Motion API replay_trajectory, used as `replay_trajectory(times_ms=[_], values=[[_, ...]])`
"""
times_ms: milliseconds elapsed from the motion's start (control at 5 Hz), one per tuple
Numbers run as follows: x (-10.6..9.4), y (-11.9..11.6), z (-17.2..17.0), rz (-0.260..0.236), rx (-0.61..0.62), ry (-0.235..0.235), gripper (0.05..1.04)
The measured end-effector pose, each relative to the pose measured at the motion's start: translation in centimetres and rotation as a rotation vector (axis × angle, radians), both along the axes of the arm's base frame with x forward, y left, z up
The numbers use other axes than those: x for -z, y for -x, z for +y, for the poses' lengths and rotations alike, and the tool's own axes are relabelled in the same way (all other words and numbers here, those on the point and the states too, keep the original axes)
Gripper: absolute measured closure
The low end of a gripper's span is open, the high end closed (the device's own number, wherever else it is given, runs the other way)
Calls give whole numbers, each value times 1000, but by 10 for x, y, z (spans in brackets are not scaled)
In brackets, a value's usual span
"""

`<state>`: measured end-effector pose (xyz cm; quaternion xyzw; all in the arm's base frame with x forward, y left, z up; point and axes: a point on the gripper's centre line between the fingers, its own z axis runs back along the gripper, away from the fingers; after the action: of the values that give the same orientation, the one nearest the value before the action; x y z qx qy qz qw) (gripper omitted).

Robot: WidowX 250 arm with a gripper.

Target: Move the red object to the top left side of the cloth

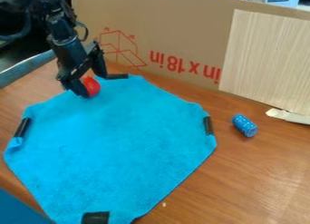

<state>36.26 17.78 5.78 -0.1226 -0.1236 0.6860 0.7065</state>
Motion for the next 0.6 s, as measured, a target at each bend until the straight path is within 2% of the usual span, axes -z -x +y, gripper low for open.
replay_trajectory(times_ms=[200, 400, 600], values=[[2, 1, -6, -5, 11, 37, 83], [-4, 1, -11, 13, 85, 58, 83], [-36, -10, -16, 107, 320, -46, 84]])
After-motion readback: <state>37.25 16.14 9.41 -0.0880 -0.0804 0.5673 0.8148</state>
